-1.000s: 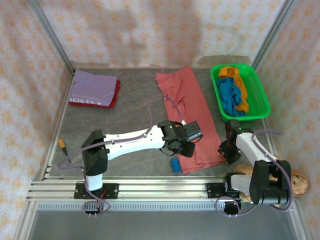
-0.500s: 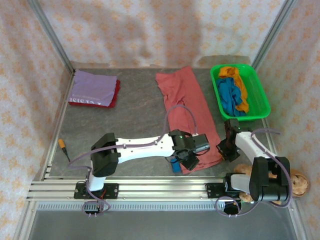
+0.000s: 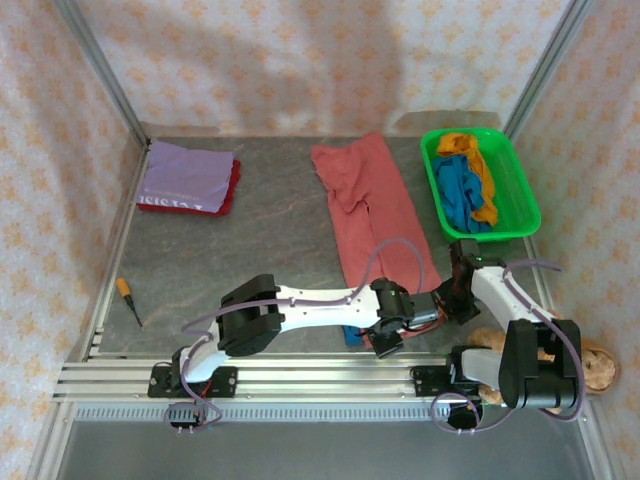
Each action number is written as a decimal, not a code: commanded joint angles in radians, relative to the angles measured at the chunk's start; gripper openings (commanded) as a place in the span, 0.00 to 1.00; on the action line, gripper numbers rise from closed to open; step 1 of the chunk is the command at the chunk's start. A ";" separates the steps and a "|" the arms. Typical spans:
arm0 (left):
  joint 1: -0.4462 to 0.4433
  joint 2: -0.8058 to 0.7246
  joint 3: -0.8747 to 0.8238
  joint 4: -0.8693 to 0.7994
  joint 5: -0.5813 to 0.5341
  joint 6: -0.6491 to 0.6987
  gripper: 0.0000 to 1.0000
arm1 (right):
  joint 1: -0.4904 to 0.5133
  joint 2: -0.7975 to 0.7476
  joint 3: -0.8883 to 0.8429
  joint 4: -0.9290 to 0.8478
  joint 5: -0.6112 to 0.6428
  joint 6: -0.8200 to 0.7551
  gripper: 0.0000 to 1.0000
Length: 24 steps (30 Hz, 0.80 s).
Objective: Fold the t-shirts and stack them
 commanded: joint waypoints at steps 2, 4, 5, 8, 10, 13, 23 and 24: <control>0.001 0.034 0.027 -0.072 -0.035 0.052 0.60 | -0.006 -0.003 -0.034 0.015 -0.015 -0.008 0.01; 0.000 0.046 0.034 -0.078 -0.055 0.051 0.58 | -0.006 -0.007 -0.042 0.020 -0.020 -0.004 0.01; -0.001 0.049 0.036 -0.077 -0.059 0.049 0.58 | -0.006 -0.009 -0.045 0.020 -0.020 -0.002 0.01; 0.000 0.056 0.035 -0.074 -0.071 0.050 0.58 | -0.006 -0.010 -0.048 0.023 -0.022 -0.002 0.00; 0.000 0.067 0.038 -0.081 -0.079 0.051 0.57 | -0.006 -0.010 -0.048 0.022 -0.023 -0.002 0.00; 0.001 0.090 0.041 -0.096 -0.073 0.051 0.55 | -0.006 -0.010 -0.045 0.021 -0.024 -0.002 0.00; 0.001 0.099 0.006 -0.054 -0.056 0.021 0.33 | -0.005 -0.010 -0.030 0.006 -0.024 0.001 0.00; 0.001 0.096 0.010 -0.052 -0.053 0.019 0.28 | -0.006 -0.040 -0.027 0.000 -0.024 0.003 0.00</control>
